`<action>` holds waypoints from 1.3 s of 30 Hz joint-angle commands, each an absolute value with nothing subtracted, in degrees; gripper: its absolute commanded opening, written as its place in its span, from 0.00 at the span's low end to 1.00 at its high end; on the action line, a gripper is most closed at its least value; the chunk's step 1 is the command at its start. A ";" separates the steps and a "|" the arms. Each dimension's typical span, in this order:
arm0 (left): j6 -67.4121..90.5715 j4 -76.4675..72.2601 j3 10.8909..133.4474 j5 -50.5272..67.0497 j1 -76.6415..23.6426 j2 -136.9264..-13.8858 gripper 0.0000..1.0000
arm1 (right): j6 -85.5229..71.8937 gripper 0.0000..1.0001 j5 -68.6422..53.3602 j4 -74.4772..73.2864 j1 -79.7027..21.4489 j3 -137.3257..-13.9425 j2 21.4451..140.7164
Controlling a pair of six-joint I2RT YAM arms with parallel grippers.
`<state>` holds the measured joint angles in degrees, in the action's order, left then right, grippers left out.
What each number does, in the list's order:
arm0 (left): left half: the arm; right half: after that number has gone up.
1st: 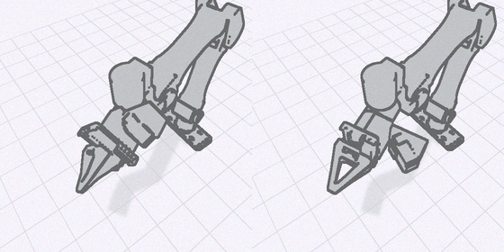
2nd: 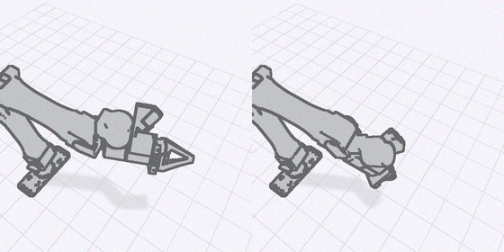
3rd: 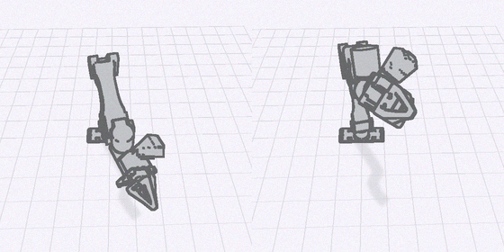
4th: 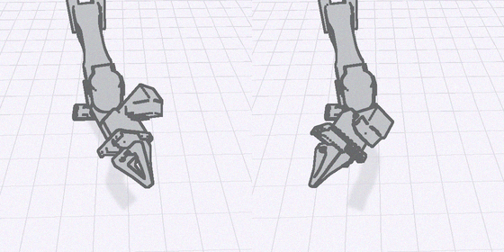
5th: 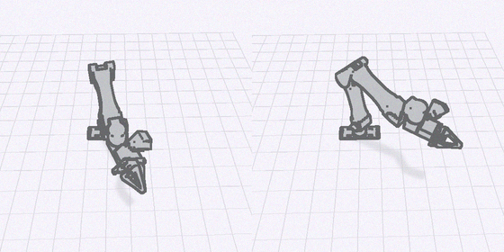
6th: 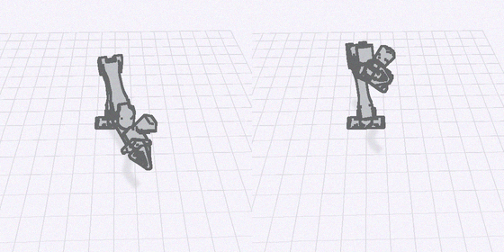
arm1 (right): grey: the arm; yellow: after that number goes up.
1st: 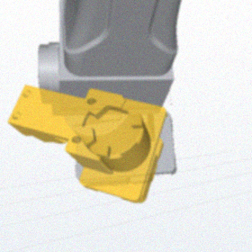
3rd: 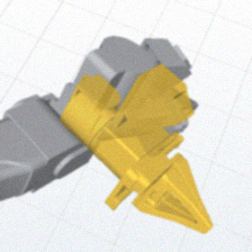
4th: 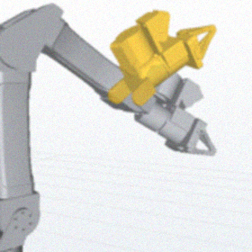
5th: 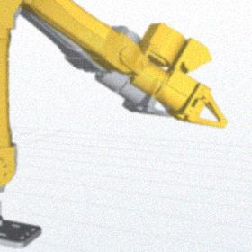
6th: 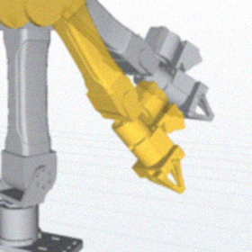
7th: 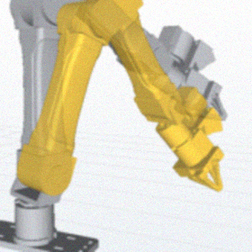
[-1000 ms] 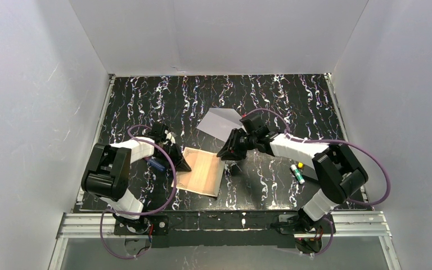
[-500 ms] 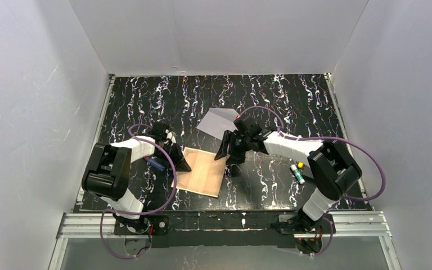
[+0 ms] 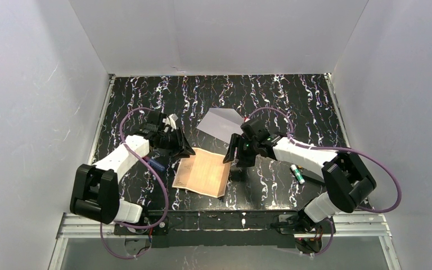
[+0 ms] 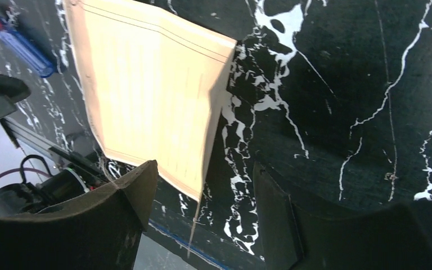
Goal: Place the letter into the envelope and seal it
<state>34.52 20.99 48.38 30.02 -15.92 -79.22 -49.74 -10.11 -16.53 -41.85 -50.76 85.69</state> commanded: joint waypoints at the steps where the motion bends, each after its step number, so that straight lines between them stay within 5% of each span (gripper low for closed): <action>1: 34.19 23.21 48.01 30.10 -17.42 -78.98 0.30 | -47.79 0.70 -9.36 -16.49 -42.14 -49.29 86.43; 6: 33.85 21.98 45.31 26.07 -19.39 -82.15 0.23 | -48.67 0.56 -13.79 -11.79 -42.36 -49.05 86.98; 12: 36.33 19.14 45.03 24.29 -19.91 -92.49 0.14 | -51.08 0.13 -19.47 -5.57 -42.34 -50.33 88.58; 16: 35.79 20.25 45.51 22.40 -20.07 -94.22 0.12 | -55.09 0.01 -22.59 1.95 -42.36 -51.17 87.63; 25: 35.53 19.84 45.54 23.83 -20.02 -95.14 0.11 | -71.31 0.01 -29.06 32.16 -42.51 -51.03 94.41; 32: 36.20 19.11 47.03 25.24 -19.96 -96.61 0.11 | -67.52 0.07 -31.10 35.00 -44.00 -55.61 105.42; 36: 36.64 18.84 47.31 25.91 -19.90 -97.27 0.10 | -65.19 0.21 -32.67 36.17 -44.12 -54.27 107.26; 39: 36.65 18.72 47.20 25.84 -19.74 -97.76 0.10 | -59.97 0.44 -32.77 31.14 -44.06 -54.61 106.10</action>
<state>37.15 18.31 47.33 28.99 -19.68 -95.83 -66.59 -30.87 31.33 -44.07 -53.67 107.83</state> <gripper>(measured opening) 0.100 0.331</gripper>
